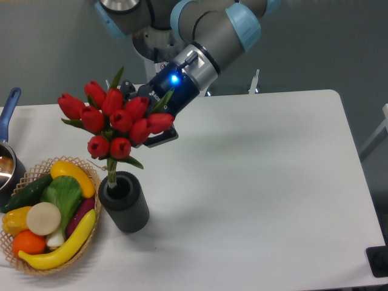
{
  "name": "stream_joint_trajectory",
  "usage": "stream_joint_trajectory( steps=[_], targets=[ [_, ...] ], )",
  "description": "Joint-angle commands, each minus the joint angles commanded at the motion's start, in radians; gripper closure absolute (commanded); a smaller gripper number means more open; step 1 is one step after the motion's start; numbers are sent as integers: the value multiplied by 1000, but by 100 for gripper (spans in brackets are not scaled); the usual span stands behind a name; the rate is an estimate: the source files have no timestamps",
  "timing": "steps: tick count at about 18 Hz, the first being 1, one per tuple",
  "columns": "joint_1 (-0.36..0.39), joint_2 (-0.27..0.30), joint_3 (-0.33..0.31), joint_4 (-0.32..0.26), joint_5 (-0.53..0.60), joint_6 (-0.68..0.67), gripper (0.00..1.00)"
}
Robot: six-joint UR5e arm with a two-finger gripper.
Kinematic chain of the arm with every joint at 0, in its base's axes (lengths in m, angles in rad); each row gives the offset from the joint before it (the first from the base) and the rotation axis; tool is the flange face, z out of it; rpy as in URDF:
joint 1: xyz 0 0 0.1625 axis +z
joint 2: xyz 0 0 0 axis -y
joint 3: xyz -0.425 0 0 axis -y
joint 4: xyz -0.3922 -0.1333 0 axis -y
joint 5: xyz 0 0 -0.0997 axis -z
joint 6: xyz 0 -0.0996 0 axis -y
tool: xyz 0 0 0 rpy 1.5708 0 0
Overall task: Pick up the flowers from the vase
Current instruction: 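Lift the tulip bouquet up out of the grey vase, then carry the held tulips away from the vase over the open table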
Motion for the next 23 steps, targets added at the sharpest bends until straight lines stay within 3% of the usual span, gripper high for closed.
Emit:
stream_joint_trajectory(
  steps=[13, 23],
  targets=[
    [133, -20, 95, 2, 3, -16, 59],
    [273, -115, 147, 2, 12, 133, 59]
  ],
)
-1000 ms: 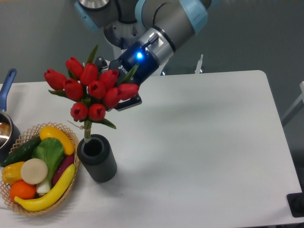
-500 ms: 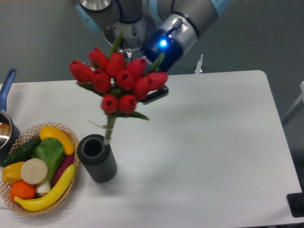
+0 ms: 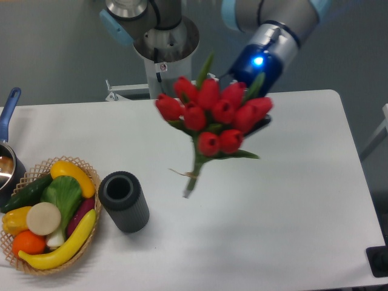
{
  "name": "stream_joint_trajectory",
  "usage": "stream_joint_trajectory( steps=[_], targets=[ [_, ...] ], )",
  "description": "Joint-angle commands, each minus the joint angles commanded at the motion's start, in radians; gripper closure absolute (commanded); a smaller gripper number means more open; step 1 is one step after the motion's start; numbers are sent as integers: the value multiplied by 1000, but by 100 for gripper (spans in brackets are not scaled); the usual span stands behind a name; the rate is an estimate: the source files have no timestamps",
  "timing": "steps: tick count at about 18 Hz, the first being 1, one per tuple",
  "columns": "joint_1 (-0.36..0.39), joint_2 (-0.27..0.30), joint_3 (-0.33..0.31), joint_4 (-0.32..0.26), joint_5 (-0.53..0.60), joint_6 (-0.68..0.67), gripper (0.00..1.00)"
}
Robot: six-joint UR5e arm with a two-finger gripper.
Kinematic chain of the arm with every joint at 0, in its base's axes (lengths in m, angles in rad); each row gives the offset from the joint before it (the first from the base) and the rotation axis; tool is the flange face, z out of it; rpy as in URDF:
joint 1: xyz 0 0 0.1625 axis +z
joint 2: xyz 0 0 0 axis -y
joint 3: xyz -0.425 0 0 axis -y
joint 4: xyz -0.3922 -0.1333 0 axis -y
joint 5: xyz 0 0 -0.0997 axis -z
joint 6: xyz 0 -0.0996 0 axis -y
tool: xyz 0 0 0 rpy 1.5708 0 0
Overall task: Pick up the flowers from the vase
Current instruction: 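Carry the held tulips away from the vase over the open table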
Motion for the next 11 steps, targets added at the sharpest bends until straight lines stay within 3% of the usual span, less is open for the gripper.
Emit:
stream_joint_trajectory(
  steps=[3, 11],
  targets=[
    [22, -37, 8, 0, 3, 58, 59],
    [61, -60, 9, 0, 12, 112, 59]
  ],
)
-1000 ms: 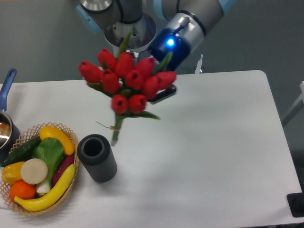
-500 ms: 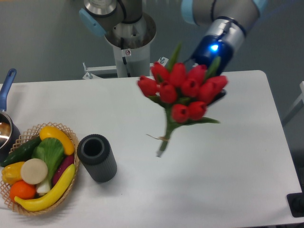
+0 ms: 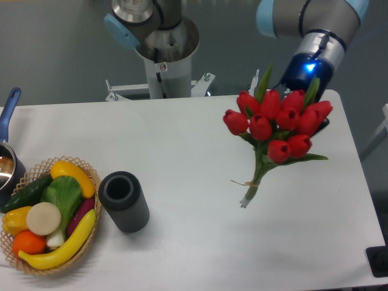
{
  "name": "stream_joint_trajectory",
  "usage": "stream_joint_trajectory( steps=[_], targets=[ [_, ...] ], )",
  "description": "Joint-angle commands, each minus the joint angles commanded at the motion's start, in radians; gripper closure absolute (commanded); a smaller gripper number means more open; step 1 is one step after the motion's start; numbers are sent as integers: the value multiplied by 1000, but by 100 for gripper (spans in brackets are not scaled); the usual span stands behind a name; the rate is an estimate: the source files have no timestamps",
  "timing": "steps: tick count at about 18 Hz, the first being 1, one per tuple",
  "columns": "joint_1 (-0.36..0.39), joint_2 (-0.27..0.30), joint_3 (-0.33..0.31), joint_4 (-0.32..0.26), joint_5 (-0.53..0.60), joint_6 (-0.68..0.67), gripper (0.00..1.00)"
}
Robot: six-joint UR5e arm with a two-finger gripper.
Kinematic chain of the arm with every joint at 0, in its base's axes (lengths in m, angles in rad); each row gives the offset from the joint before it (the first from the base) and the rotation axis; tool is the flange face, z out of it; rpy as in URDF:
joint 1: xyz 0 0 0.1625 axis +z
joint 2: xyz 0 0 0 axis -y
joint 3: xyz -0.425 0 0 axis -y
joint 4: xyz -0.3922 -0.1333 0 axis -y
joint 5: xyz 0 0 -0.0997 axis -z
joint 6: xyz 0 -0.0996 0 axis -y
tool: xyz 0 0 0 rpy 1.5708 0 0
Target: Pick up the flowers from the vase
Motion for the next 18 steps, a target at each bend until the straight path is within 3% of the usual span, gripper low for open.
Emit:
stream_joint_trajectory(
  steps=[5, 18],
  targets=[
    [-8, -11, 8, 0, 86, 0, 59],
    [-6, -11, 9, 0, 88, 0, 59]
  ],
)
